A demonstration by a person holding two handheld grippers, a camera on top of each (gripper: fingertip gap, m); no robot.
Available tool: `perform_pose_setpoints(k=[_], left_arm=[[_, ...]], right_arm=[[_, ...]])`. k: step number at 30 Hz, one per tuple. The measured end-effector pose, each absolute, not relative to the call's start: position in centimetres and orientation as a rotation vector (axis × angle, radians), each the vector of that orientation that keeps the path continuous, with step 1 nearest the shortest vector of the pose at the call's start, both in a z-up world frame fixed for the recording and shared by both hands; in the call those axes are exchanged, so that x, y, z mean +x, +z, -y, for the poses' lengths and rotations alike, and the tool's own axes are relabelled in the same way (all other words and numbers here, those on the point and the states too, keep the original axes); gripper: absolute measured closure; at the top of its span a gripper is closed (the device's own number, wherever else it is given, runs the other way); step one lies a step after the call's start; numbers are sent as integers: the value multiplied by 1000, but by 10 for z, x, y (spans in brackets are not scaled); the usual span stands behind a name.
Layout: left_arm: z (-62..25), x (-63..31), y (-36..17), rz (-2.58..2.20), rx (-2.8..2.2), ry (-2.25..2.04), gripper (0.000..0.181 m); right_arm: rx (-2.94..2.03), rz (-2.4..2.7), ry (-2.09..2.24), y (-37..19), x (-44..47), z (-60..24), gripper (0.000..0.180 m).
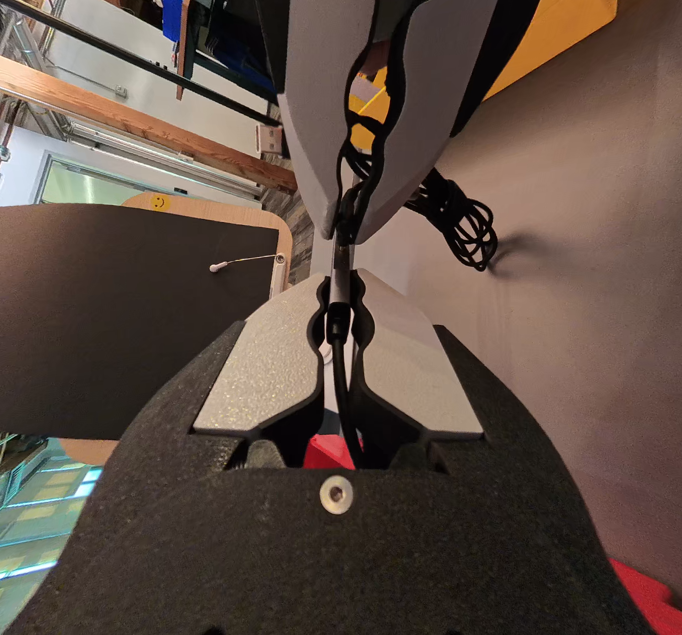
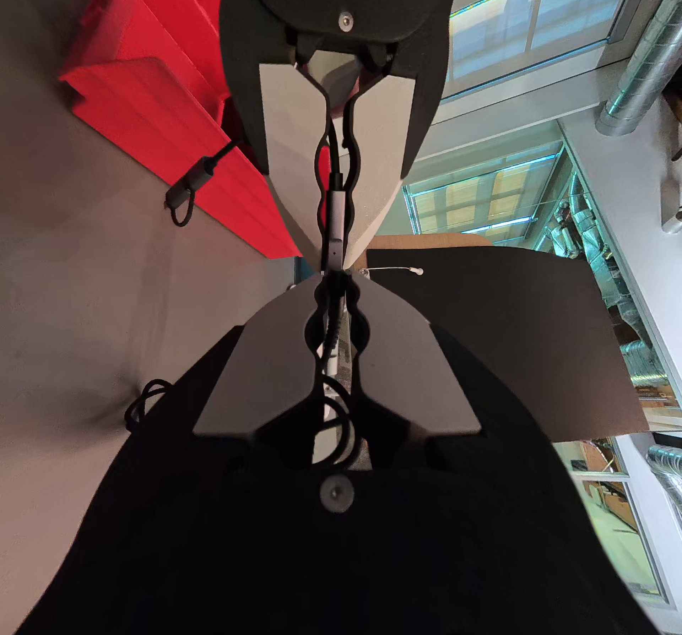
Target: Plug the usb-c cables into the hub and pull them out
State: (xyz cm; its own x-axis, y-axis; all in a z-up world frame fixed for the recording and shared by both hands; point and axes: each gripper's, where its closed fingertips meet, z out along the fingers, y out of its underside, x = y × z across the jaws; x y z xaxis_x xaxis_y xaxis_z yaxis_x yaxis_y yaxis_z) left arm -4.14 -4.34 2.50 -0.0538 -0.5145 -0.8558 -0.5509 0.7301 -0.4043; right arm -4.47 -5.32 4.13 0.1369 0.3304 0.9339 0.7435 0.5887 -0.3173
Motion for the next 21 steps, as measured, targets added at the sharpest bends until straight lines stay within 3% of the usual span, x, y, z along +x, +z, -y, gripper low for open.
perform_pose_setpoints(k=[21], left_arm=[[40,-42,26,-1689,-859,101,172]], right_arm=[[-1057,1475,-385,43,-40,53,170]])
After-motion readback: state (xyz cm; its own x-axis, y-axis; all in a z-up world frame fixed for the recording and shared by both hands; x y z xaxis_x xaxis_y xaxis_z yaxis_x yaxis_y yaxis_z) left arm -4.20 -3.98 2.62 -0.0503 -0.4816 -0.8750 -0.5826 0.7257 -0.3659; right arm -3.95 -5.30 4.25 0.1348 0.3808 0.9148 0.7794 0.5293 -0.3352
